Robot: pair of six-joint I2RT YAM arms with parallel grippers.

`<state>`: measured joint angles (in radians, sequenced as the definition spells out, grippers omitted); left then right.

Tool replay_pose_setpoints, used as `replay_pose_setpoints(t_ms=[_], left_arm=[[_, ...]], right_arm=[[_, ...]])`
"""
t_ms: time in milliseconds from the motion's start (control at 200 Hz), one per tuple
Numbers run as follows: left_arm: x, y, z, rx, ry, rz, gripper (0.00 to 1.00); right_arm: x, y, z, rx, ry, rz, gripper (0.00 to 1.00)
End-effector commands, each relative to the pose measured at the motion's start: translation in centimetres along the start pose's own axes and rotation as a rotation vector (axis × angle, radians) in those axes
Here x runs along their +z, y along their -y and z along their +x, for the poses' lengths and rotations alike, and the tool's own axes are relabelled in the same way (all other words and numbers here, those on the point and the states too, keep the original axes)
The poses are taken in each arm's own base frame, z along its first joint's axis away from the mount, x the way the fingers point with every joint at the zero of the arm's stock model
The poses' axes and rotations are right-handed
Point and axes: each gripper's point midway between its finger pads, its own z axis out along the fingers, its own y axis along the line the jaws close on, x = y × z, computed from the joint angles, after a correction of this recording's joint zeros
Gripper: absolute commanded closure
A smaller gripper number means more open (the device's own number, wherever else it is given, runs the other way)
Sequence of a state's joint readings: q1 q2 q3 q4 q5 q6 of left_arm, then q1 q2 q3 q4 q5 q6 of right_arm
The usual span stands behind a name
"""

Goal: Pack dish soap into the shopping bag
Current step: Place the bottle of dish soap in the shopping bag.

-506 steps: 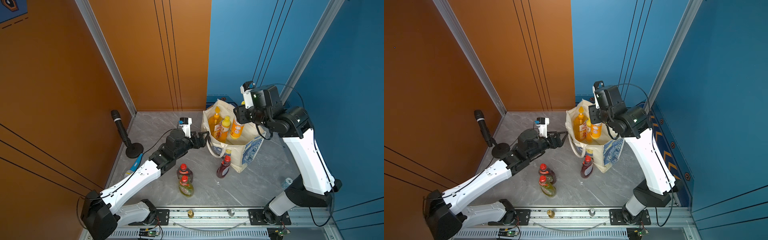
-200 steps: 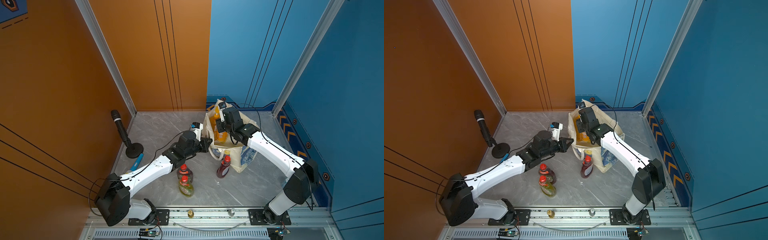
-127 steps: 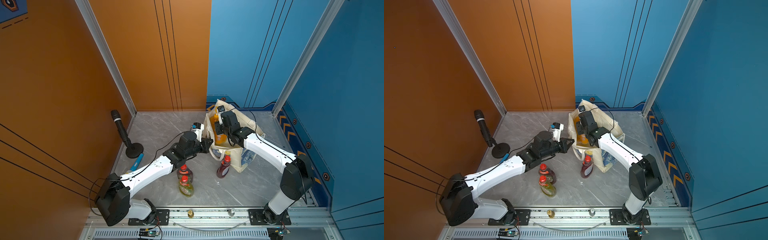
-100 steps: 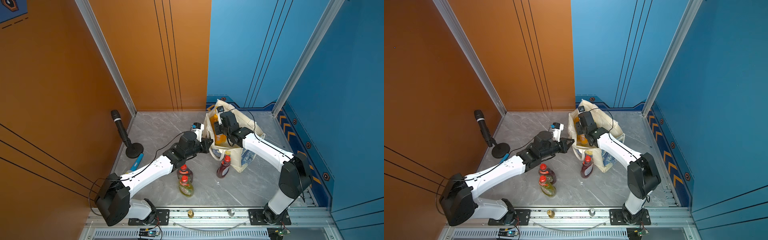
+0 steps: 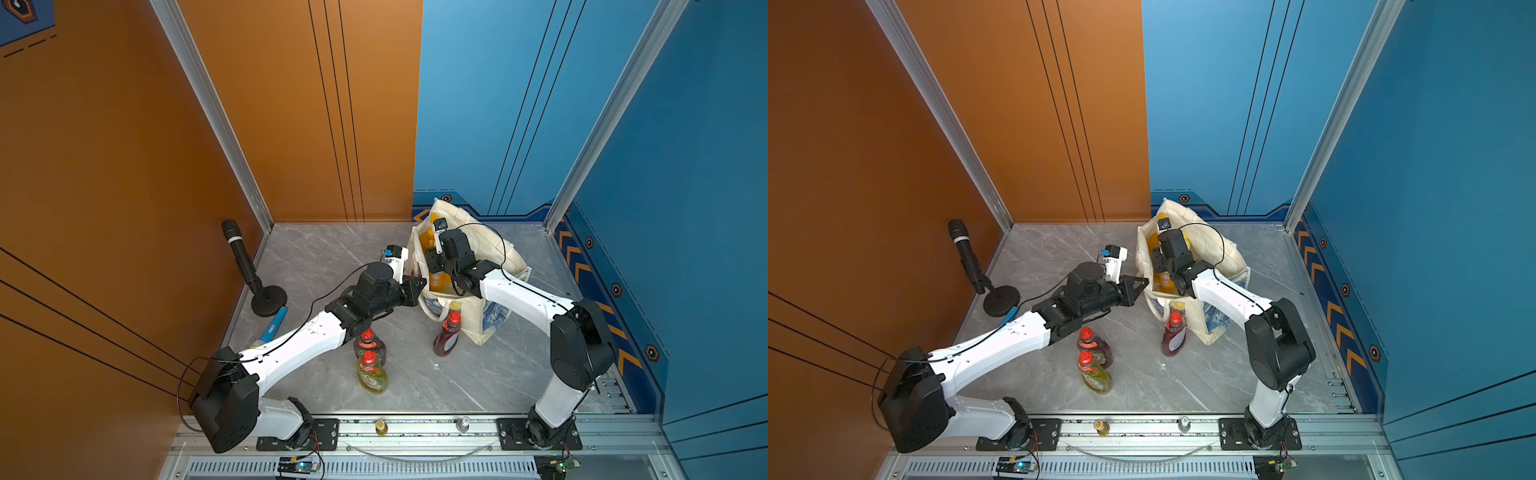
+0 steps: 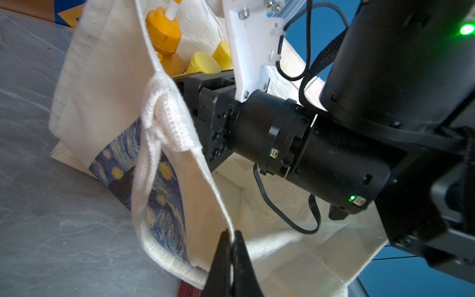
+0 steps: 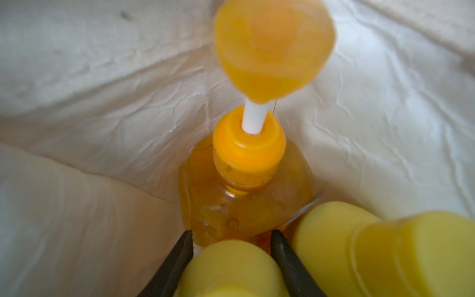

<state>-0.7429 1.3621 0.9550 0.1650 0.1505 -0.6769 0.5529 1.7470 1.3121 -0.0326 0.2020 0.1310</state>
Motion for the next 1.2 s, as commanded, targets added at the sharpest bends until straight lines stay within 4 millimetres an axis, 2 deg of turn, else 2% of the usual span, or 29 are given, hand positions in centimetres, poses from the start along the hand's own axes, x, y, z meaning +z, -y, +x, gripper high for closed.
replay_pose_setpoints(t_ms=[0,60,240,420,781,1076,1196], left_arm=[[-0.3,1.4,0.1,0.035,-0.007,0.036,0.99],[-0.3,1.2,0.2,0.035,-0.007,0.032,0.99],[-0.3,1.0,0.4,0.029,-0.011,0.025,0.98],[-0.2,0.9,0.5,0.028,-0.012,0.023,0.97],[-0.1,1.0,0.4,0.027,-0.015,0.029,0.97],[0.0,0.9,0.6,0.027,-0.021,0.028,0.98],[-0.1,1.0,0.5,0.028,-0.017,0.029,0.99]], right_arm=[[-0.4,0.3,-1.5,0.050,0.057,-0.016,0.56],[-0.5,0.2,-1.5,0.048,0.052,-0.022,0.48],[-1.3,0.0,-2.2,0.052,0.060,-0.040,0.33],[-2.6,-0.2,-3.3,0.053,0.076,-0.047,0.25],[-5.1,-0.7,-5.7,0.051,0.109,-0.058,0.23],[-6.8,-0.5,-5.8,0.064,0.075,-0.036,0.25],[-7.6,0.2,-5.5,0.098,0.037,0.001,0.26]])
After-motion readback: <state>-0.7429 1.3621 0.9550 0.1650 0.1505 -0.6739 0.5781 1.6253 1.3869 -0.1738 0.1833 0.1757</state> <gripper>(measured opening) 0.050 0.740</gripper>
